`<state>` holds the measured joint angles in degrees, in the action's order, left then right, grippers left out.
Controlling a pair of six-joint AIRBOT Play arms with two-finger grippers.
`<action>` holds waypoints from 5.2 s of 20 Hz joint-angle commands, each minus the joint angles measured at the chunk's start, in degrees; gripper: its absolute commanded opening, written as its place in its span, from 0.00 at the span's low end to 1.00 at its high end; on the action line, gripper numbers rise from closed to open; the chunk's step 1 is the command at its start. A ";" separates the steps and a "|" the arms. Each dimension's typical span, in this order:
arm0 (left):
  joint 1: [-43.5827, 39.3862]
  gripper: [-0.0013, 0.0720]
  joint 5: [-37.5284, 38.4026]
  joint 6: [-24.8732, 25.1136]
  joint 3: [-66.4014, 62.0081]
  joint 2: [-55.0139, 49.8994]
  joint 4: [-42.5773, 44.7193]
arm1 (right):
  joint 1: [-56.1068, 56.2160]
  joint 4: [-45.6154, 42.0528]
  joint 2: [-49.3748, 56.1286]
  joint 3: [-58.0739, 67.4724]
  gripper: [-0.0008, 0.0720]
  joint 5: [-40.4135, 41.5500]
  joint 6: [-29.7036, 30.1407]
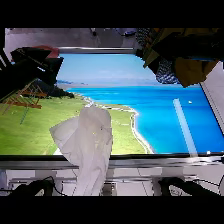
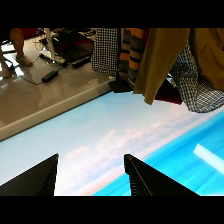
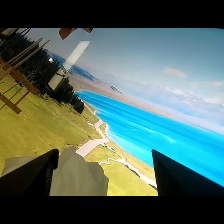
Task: Fold the clothes and pants, and hang the long-sleeved shirts on hangers.
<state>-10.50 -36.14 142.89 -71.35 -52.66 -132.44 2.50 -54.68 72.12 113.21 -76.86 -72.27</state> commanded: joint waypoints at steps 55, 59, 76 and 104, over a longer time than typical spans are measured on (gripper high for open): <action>-0.11 0.71 -35.06 1.36 10.93 -31.50 7.91 | 35.04 -5.33 7.41 -61.00 0.69 34.12 18.93; -0.24 0.72 -34.45 6.73 10.93 -31.45 9.11 | 35.04 -2.58 8.28 -60.83 0.21 34.60 17.20; -2.71 0.05 -8.11 4.55 10.80 -34.10 -2.10 | 39.74 5.07 -3.10 -56.15 0.06 23.15 17.88; -11.56 0.90 -19.63 28.13 14.84 -29.14 10.95 | 25.64 0.57 -5.38 -56.24 0.06 18.21 13.33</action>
<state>-18.04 -62.26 170.10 -56.66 -81.84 -124.05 28.62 -54.08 66.81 56.93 -58.48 -58.96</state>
